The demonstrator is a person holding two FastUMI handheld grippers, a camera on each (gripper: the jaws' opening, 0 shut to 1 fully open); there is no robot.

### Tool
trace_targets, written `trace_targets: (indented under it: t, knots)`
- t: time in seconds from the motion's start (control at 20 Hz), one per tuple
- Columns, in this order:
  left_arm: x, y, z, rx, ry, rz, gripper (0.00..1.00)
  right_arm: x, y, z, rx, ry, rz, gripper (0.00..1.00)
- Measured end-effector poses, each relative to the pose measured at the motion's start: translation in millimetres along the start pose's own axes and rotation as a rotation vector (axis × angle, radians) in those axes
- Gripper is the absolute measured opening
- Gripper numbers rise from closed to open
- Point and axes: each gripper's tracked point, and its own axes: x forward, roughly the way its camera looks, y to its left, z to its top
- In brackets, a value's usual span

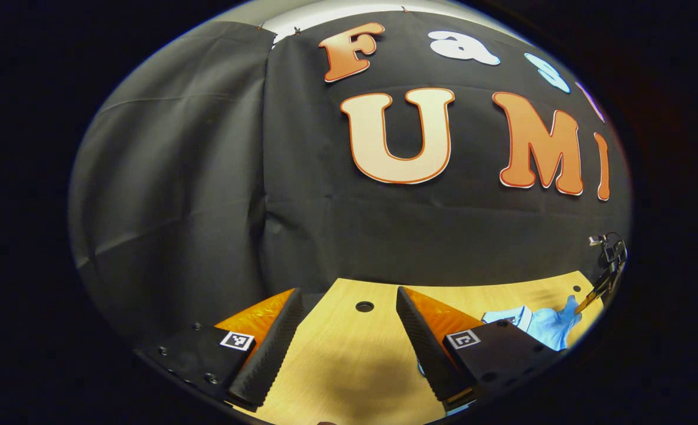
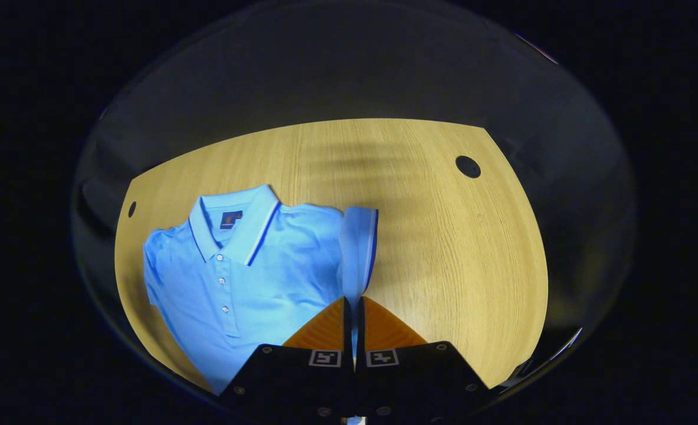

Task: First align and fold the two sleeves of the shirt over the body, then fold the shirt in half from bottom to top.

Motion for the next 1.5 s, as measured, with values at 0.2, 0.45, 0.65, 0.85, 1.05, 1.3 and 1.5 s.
trace_targets:
  t: [0.2,0.45,0.65,0.85,1.05,1.3,1.5]
  knots:
    - [-4.1,27.0,5.0,0.019,-0.023,0.013,1.00,-20.2,45.9,7.2,-0.043,-0.034,0.039,0.01]
    - [-3.0,57.5,0.4,-0.003,-0.012,0.017,1.00,-34.1,93.6,6.1,-0.120,-0.060,0.044,0.01]
    - [-0.2,80.9,-8.6,-0.013,0.004,0.015,1.00,-38.9,136.8,1.9,-0.190,-0.073,0.052,0.02]
    - [4.2,101.3,-11.6,-0.005,0.005,0.019,1.00,-36.5,189.0,-9.9,-0.193,-0.060,0.116,0.03]
    - [8.1,113.0,-15.5,-0.007,0.017,0.014,1.00,-40.1,235.6,-21.4,-0.174,-0.052,0.226,0.12]
    - [13.2,107.0,-16.3,0.002,0.021,-0.009,1.00,-55.9,258.8,-23.0,-0.124,-0.066,0.301,0.56]
    - [17.6,83.8,-13.2,0.006,0.019,-0.050,1.00,-68.8,247.3,-16.7,-0.097,-0.112,0.300,0.99]
